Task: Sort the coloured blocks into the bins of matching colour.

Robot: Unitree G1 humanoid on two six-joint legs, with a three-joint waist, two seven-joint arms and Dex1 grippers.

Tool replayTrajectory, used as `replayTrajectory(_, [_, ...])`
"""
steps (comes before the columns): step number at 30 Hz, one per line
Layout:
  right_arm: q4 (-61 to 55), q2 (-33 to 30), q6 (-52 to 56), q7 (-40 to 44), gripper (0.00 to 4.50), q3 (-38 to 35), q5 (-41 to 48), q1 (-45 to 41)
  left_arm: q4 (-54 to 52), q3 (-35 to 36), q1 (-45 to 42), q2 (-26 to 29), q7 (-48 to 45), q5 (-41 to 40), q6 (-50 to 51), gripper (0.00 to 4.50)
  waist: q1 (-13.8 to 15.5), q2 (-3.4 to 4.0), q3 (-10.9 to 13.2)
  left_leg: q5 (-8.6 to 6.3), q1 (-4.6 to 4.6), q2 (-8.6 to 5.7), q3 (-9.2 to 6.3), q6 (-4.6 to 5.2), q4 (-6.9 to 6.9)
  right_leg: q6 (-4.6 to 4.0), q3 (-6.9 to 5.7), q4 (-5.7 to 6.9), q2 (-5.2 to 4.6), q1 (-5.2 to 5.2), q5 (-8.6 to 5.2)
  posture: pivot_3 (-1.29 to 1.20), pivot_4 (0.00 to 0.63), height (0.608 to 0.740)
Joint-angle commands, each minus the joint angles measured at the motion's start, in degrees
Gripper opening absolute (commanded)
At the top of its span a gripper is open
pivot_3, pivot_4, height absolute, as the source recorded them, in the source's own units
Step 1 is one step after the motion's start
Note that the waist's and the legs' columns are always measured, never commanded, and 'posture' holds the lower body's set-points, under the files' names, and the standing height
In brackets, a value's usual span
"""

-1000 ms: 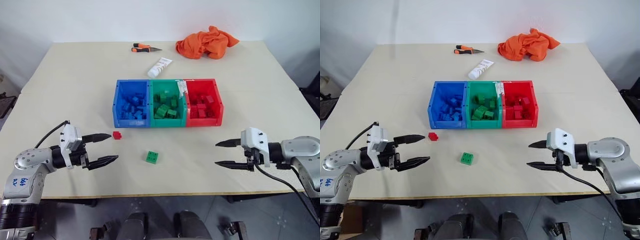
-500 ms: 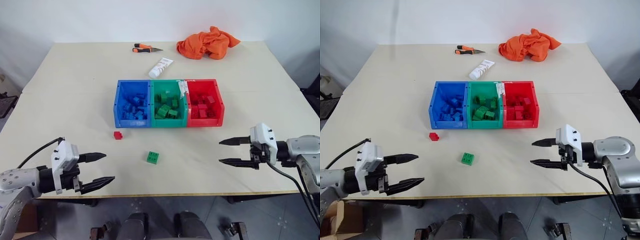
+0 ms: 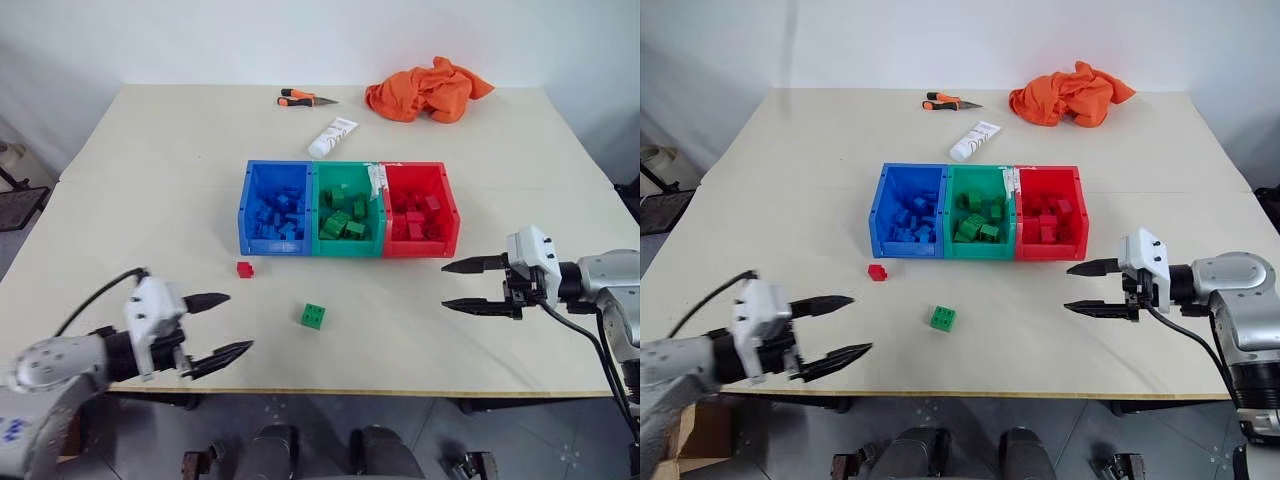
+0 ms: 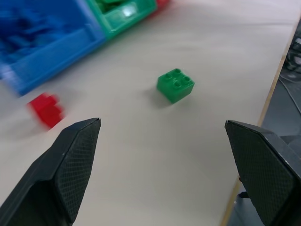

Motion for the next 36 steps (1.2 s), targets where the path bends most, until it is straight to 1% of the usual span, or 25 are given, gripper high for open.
replayTrajectory(1, [-2.4,0.2,0.3,-1.1,3.21,-0.9,0.7,0.1,1.5,-6.7,-2.7,-1.9,1.0,4.4,-4.2,4.5,0.0,0.0,0.0,-0.01,-0.02,0.01,-0.01,-0.01,0.0,0.0,-0.02,-0.01,0.01,-0.01,0.0,0.0,0.15,0.74])
replayTrajectory(3, [-3.6,0.3,0.9,-2.1,3.21,-1.3,1.1,1.0,4.7,-13.1,-5.3,-3.3,-0.6,7.9,-7.4,4.5,-0.1,0.01,0.0,-0.02,-0.01,0.02,0.04,-0.03,-0.03,0.01,-0.03,0.01,0.02,-0.03,0.0,0.0,0.15,0.74])
replayTrajectory(4, [-4.0,0.3,1.1,-2.5,3.21,-1.5,1.2,1.3,6.3,-15.2,-6.2,-3.6,-1.2,9.3,-9.0,4.5,-0.1,0.02,0.0,-0.01,0.0,0.03,0.04,-0.03,-0.04,0.01,-0.03,0.01,0.04,-0.03,0.0,0.0,0.15,0.74])
replayTrajectory(7, [-5.1,0.4,1.5,-3.7,3.21,-2.0,1.3,2.1,13.4,-19.1,-9.8,-5.7,-2.2,13.4,-15.2,4.5,0.0,0.01,0.0,0.0,0.0,0.04,0.05,-0.04,0.03,0.01,-0.04,0.05,0.06,-0.03,0.0,0.0,0.15,0.74])
replayTrajectory(11, [-7.5,0.3,2.4,-5.4,3.21,-3.1,1.8,4.2,22.5,-22.2,-14.4,-9.6,-1.2,18.1,-23.5,4.5,0.1,0.02,0.0,0.0,-0.01,0.03,0.01,-0.04,0.15,0.01,-0.08,0.11,0.06,-0.01,0.0,0.0,0.15,0.74])
replayTrajectory(17, [-10.2,-0.2,3.5,-7.1,3.21,-4.6,2.6,6.8,30.5,-25.5,-18.4,-12.7,-2.7,21.0,-28.8,4.5,0.1,0.0,0.0,-0.01,-0.04,0.02,0.0,-0.03,0.26,0.02,-0.09,0.2,0.05,-0.01,0.01,0.0,0.15,0.74])
replayTrajectory(21, [-10.9,-0.3,3.9,-7.8,3.21,-5.3,2.7,7.5,35.5,-27.1,-21.0,-15.4,-4.5,21.2,-30.9,4.5,0.1,0.01,0.0,-0.01,-0.03,0.03,0.0,-0.03,0.33,0.02,-0.1,0.26,0.06,-0.02,0.01,0.0,0.15,0.74])
replayTrajectory(24, [-10.7,-0.3,3.7,-8.2,3.25,-5.6,2.5,7.7,37.9,-28.0,-21.9,-16.3,-5.6,22.0,-32.1,3.94,0.1,0.02,0.0,-0.01,-0.03,0.03,0.01,-0.03,0.34,0.03,-0.1,0.28,0.06,-0.02,0.01,0.0,0.15,0.74])
replayTrajectory(30, [-11.1,-0.6,3.4,-8.9,3.25,-6.4,2.6,8.8,38.8,-26.8,-22.8,-17.0,-4.7,21.8,-30.4,2.1,0.3,0.02,0.0,-0.01,-0.02,0.02,0.0,-0.03,0.35,0.04,-0.09,0.28,0.05,0.01,0.02,0.0,0.15,0.74])
replayTrajectory(31, [-11.1,-0.6,3.4,-9.0,3.25,-6.6,2.6,9.0,38.6,-26.4,-23.0,-17.0,-4.4,21.7,-29.8,1.98,0.3,0.02,0.0,-0.01,-0.02,0.02,0.0,-0.03,0.36,0.04,-0.09,0.28,0.05,0.01,0.02,0.0,0.15,0.74])
replayTrajectory(34, [-11.4,-0.6,3.4,-9.5,3.25,-7.0,2.6,9.5,37.9,-25.9,-23.5,-17.3,-4.2,21.0,-27.8,1.98,0.4,0.01,0.0,-0.01,-0.02,0.02,0.0,-0.03,0.36,0.05,-0.08,0.28,0.05,0.01,0.02,0.0,0.15,0.74])
replayTrajectory(36, [-11.7,-0.4,3.3,-10.0,3.25,-7.5,2.7,9.8,36.5,-25.5,-24.9,-18.4,-3.5,20.1,-26.3,1.98,0.4,0.01,0.0,-0.01,-0.02,0.02,0.0,-0.03,0.37,0.05,-0.08,0.29,0.05,0.01,0.02,0.0,0.15,0.74])
